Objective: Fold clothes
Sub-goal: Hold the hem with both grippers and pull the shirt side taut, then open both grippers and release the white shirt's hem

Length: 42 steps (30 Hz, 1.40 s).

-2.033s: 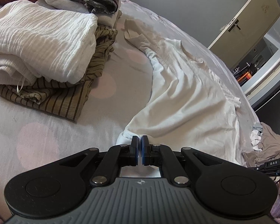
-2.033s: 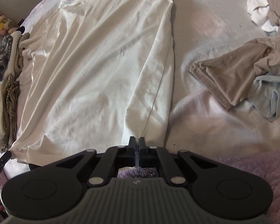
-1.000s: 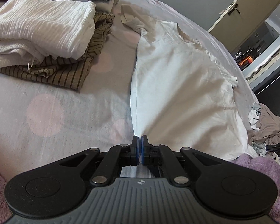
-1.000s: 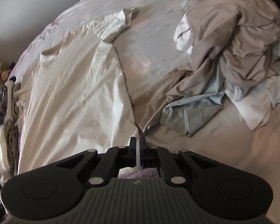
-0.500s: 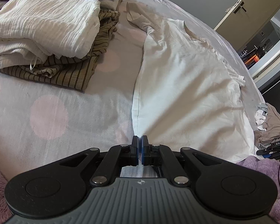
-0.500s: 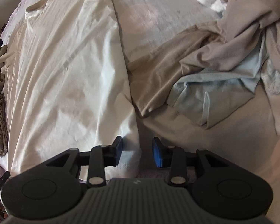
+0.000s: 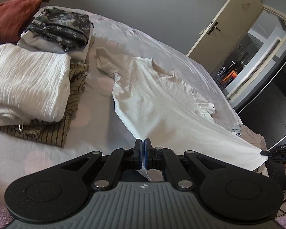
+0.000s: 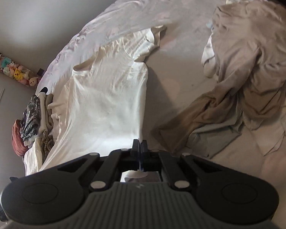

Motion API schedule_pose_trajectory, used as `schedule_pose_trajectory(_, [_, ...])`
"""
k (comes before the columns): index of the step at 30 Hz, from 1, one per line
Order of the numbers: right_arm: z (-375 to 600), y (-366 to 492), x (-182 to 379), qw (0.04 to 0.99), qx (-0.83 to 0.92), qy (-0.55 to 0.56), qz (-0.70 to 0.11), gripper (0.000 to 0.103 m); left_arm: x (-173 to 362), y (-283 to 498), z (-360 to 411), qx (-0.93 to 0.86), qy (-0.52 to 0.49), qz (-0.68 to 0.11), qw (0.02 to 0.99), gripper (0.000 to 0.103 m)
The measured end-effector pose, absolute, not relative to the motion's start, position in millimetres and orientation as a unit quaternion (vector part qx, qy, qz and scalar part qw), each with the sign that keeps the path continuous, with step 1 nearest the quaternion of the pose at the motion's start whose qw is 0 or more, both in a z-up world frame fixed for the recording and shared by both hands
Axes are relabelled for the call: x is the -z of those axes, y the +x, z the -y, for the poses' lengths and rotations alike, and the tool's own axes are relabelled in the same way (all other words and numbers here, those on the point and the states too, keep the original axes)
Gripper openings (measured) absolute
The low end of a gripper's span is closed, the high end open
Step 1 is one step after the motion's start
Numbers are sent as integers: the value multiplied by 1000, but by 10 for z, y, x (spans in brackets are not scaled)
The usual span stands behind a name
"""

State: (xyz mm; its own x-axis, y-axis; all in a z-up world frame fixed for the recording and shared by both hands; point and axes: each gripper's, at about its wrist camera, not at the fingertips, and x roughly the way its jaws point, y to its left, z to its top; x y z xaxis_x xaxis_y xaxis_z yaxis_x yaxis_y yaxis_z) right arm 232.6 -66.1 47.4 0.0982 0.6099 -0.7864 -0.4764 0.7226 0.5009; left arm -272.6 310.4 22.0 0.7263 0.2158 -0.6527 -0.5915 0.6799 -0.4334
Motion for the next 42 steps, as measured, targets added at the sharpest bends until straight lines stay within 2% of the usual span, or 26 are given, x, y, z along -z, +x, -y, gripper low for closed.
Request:
schedule_pose_trajectory(4, [646,2276,-333,743,-345,18,-574,1,-45,-2743,-3085,-234,-324,-326,857,0])
schedule_pose_trajectory(12, [512,2311,530,729,-299,-24,-615,1,736,-2714,-3115,-244,-340,-393,818,0])
schedule_pose_trajectory(17, [421,2311,735,721,-293,-46,-627,2,967,-2677,-3151,-233,-353,-419,803,1])
schedule_pose_trajectory(21, [432,2308,687,730,-282,-62,-620,14,922,-2707,-3192,-230,-348,-427,802,4])
schedule_pose_trajectory(24, [467,2322,536,752,-276,-70,-594,23,762,-2741,-3267,-234,-344,-415,809,17])
schedule_pose_trajectory(31, [200,2364,232,791,-300,-37,-532,24,445,-2516,-3647,-249,-317,-391,827,18])
schedule_pose_trajectory(33, [19,2347,218,799,-311,-39,-514,32,407,-2381,-3778,-254,-310,-382,833,18])
schedule_pose_trajectory(42, [-1117,2353,517,806,-354,-45,-472,35,388,-1754,-4376,-280,-283,-356,846,18])
